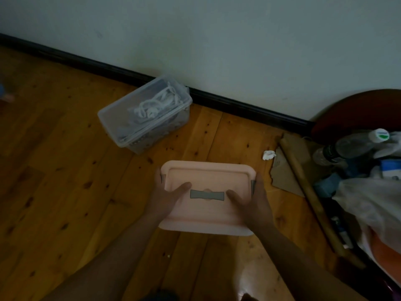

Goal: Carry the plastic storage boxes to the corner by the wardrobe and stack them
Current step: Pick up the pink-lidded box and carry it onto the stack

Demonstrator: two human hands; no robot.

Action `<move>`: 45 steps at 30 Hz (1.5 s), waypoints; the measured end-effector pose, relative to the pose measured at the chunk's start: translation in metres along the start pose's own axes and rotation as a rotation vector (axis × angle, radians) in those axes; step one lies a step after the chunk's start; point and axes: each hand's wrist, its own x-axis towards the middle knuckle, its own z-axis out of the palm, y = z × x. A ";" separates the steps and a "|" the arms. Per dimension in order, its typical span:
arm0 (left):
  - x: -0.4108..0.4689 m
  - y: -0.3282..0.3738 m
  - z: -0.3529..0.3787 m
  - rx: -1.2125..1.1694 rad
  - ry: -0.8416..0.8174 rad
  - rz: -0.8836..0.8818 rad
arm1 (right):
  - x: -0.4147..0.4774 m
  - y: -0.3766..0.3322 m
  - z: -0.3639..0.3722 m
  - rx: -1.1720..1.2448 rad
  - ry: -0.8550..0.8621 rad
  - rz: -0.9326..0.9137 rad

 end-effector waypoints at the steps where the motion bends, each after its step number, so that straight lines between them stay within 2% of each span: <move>1: -0.002 0.003 -0.001 -0.010 0.004 0.009 | -0.002 -0.003 -0.002 0.000 0.002 -0.007; 15: -0.074 0.077 -0.048 0.004 0.034 0.022 | -0.067 -0.085 -0.071 -0.034 0.005 -0.022; 21: -0.130 0.132 -0.085 -0.055 0.066 0.029 | -0.113 -0.144 -0.114 -0.044 -0.022 -0.054; 36: -0.254 0.278 -0.171 -0.035 0.130 0.005 | -0.208 -0.295 -0.233 -0.064 -0.066 -0.124; 45: -0.316 0.345 -0.213 -0.060 0.152 -0.037 | -0.252 -0.362 -0.275 -0.083 -0.070 -0.152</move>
